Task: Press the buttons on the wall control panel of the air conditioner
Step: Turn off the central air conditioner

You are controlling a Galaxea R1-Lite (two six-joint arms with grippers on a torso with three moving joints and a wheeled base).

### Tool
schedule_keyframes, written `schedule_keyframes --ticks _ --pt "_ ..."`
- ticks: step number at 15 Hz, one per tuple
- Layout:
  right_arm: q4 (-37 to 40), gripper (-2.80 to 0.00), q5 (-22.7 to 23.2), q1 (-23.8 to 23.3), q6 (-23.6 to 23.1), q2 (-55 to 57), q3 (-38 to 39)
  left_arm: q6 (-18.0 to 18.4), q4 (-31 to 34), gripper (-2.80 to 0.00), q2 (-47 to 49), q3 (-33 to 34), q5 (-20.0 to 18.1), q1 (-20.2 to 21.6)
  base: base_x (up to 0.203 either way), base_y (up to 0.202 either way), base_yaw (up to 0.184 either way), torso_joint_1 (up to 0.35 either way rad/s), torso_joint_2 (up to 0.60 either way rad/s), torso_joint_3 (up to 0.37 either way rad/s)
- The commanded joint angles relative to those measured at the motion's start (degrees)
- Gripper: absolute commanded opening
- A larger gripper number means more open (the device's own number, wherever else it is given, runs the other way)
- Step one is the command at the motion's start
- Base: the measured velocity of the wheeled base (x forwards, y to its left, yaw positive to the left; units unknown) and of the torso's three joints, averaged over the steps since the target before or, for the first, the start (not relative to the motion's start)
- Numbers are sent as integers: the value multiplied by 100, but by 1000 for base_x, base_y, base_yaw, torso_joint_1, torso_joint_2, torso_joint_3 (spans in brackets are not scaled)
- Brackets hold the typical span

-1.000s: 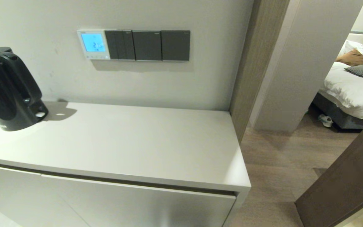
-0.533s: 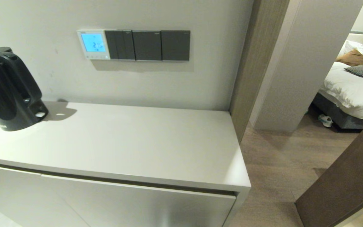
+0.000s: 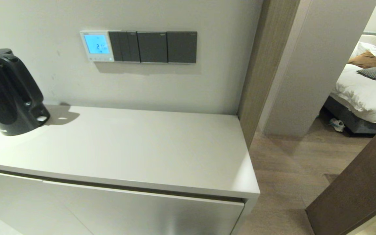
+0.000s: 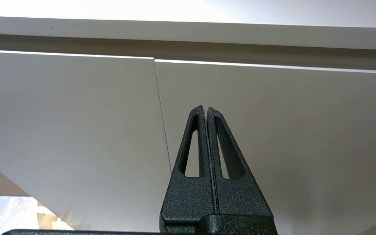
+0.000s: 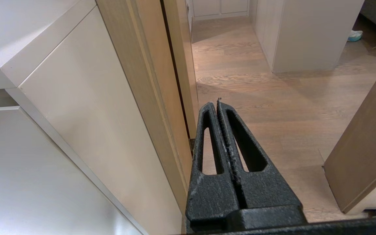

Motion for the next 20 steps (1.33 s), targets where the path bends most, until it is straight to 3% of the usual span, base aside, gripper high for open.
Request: schedule_keyframes --ticks 1,16,20 --pt "1 -280 1 2 0 8 9 0 0 -280 6 0 -2 2 0 0 0 0 0 0" --pt "1 -280 1 2 0 8 9 38 -207 -280 -2 -36 -20 2 0 0 0 0 0 0" --pt "1 -280 1 2 0 8 9 14 -403 -280 350 -844 -157 2 0 0 0 0 0 0"
